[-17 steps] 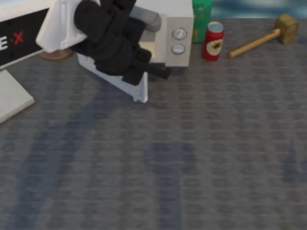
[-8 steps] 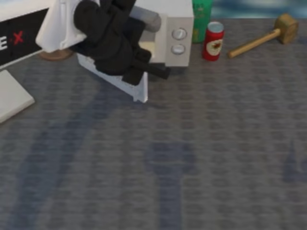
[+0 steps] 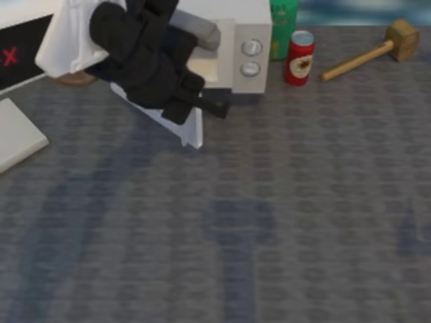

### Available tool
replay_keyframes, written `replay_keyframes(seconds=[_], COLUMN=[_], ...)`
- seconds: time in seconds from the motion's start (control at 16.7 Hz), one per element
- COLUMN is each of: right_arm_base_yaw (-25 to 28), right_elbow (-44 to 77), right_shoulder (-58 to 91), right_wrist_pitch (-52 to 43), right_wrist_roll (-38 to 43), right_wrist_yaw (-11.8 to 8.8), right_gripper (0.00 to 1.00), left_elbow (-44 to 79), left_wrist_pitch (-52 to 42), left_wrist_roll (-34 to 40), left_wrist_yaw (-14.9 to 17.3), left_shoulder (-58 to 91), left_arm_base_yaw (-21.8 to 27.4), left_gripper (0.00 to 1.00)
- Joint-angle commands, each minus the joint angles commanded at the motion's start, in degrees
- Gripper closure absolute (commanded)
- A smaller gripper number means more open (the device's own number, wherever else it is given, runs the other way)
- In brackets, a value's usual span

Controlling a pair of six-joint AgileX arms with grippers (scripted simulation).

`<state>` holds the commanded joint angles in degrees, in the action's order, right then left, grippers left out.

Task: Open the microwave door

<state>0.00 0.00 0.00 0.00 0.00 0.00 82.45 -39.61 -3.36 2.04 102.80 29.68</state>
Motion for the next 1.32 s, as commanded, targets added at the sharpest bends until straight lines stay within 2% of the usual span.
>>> replay_keyframes(seconds=[0.24, 1.32], right_arm_base_yaw=[0.0, 0.0], right_elbow=[0.0, 0.0], right_shoulder=[0.0, 0.0], right_wrist_pitch=[0.0, 0.0], right_wrist_roll=[0.0, 0.0], right_wrist_yaw=[0.0, 0.0], right_gripper=[0.00, 0.00], left_elbow=[-2.2, -2.3], left_wrist_pitch=[0.3, 0.3], left_wrist_roll=[-4.0, -4.1], left_wrist_yaw=[2.2, 2.2], left_shoulder=[-2.0, -2.1], left_arm_base_yaw=[-1.5, -1.6], left_gripper=[1.00, 1.00])
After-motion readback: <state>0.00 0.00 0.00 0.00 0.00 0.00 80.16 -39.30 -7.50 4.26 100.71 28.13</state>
